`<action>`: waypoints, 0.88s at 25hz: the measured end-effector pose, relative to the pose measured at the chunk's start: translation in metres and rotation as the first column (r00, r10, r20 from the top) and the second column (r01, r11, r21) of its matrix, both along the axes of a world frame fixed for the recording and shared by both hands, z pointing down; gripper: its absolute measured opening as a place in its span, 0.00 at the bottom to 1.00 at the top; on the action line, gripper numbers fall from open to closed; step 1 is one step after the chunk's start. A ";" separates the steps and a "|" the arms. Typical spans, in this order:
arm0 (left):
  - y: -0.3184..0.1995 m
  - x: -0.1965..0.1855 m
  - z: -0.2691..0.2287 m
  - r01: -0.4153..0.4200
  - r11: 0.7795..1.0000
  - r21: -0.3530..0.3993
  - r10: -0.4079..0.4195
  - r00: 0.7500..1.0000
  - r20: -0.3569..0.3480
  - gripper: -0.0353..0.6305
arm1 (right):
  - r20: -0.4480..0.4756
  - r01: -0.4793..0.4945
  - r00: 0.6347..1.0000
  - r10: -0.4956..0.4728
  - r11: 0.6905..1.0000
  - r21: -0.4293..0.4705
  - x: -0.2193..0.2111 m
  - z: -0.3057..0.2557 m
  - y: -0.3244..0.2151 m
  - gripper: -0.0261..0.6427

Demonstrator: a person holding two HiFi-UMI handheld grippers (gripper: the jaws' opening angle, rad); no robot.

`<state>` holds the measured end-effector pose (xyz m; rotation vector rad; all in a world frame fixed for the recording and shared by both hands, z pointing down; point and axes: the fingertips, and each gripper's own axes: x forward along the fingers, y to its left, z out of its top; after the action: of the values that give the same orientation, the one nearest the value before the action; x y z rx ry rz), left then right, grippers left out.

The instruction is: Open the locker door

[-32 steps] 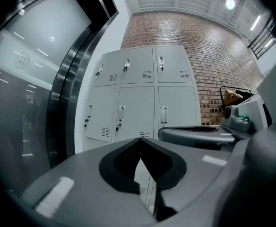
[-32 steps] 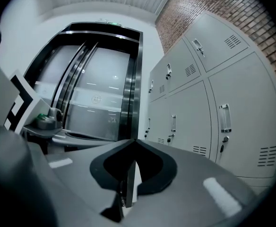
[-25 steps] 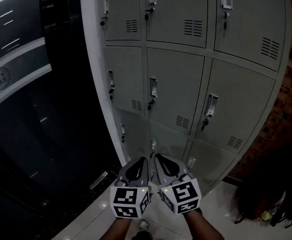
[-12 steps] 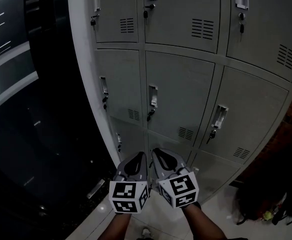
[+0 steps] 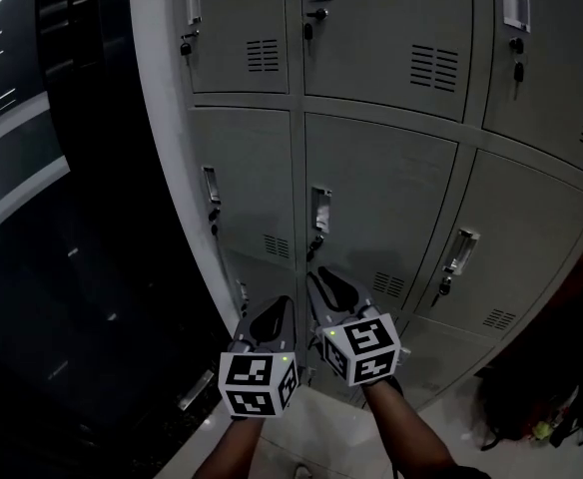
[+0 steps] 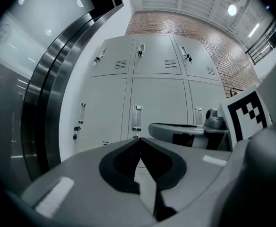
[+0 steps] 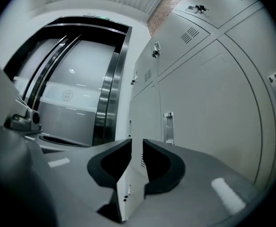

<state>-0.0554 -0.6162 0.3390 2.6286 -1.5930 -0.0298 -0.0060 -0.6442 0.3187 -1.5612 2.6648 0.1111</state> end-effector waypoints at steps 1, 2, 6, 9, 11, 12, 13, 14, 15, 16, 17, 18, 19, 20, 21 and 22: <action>-0.005 -0.002 -0.001 -0.004 1.000 0.002 0.004 1.000 -0.002 0.06 | -0.001 -0.009 1.000 0.009 1.000 -0.001 0.000 0.000 -0.008 0.12; -0.011 -0.005 -0.002 -0.008 1.000 0.003 0.008 1.000 -0.001 0.06 | 0.001 -0.018 1.000 0.018 1.000 -0.004 0.001 0.000 -0.016 0.13; -0.032 -0.013 -0.005 -0.022 1.000 0.006 0.022 1.000 0.009 0.06 | 0.012 -0.040 0.999 0.040 0.999 -0.010 0.001 -0.002 -0.047 0.16; -0.043 -0.017 -0.008 -0.037 0.999 0.009 0.037 0.999 0.003 0.06 | -0.006 -0.055 0.998 0.055 0.998 -0.009 0.002 -0.002 -0.068 0.21; -0.047 -0.019 -0.010 -0.046 0.999 0.012 0.046 0.999 0.004 0.06 | -0.016 -0.058 0.998 0.058 0.998 -0.014 0.003 -0.004 -0.080 0.22; -0.048 -0.019 -0.010 -0.049 0.999 0.013 0.049 0.999 0.005 0.06 | -0.022 -0.059 0.998 0.059 0.998 -0.012 0.002 -0.006 -0.085 0.23; -0.049 -0.020 -0.010 -0.053 0.999 0.014 0.052 0.999 0.007 0.06 | -0.027 -0.063 0.998 0.063 0.998 -0.010 0.003 -0.008 -0.090 0.23; -0.050 -0.021 -0.009 -0.056 0.998 0.012 0.056 0.998 0.010 0.06 | -0.032 -0.068 0.997 0.068 0.998 -0.008 0.003 -0.010 -0.095 0.24; -0.050 -0.021 -0.008 -0.059 0.998 0.010 0.059 0.998 0.012 0.06 | -0.036 -0.075 0.997 0.075 0.997 -0.007 0.003 -0.011 -0.100 0.24; -0.050 -0.022 -0.007 -0.061 0.998 0.007 0.061 0.998 0.014 0.06 | -0.039 -0.082 0.996 0.082 0.997 -0.008 0.004 -0.012 -0.104 0.25; -0.050 -0.023 -0.007 -0.063 0.998 0.007 0.063 0.998 0.014 0.06 | -0.041 -0.089 0.995 0.088 0.996 -0.008 0.004 -0.013 -0.108 0.25; -0.049 -0.023 -0.007 -0.064 0.998 0.008 0.064 0.998 0.015 0.06 | -0.042 -0.095 0.995 0.094 0.995 -0.009 0.004 -0.013 -0.112 0.25; -0.049 -0.025 -0.008 -0.065 0.998 0.011 0.064 0.998 0.016 0.06 | -0.042 -0.100 0.994 0.100 0.995 -0.009 0.004 -0.015 -0.115 0.25; -0.048 -0.026 -0.008 -0.064 0.998 0.014 0.064 0.998 0.019 0.06 | -0.042 -0.107 0.993 0.106 0.994 -0.008 0.004 -0.016 -0.118 0.26; -0.047 -0.028 -0.008 -0.063 0.998 0.015 0.063 0.998 0.021 0.06 | -0.042 -0.116 0.992 0.116 0.993 -0.005 0.004 -0.017 -0.121 0.27; -0.046 -0.031 -0.007 -0.060 0.998 0.015 0.060 0.998 0.024 0.06 | -0.044 -0.129 0.991 0.129 0.992 0.002 0.006 -0.019 -0.124 0.27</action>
<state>-0.0860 -0.6622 0.3321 2.6974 -1.5257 -0.0082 0.0002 -0.7687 0.2994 -1.7514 2.5942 0.1507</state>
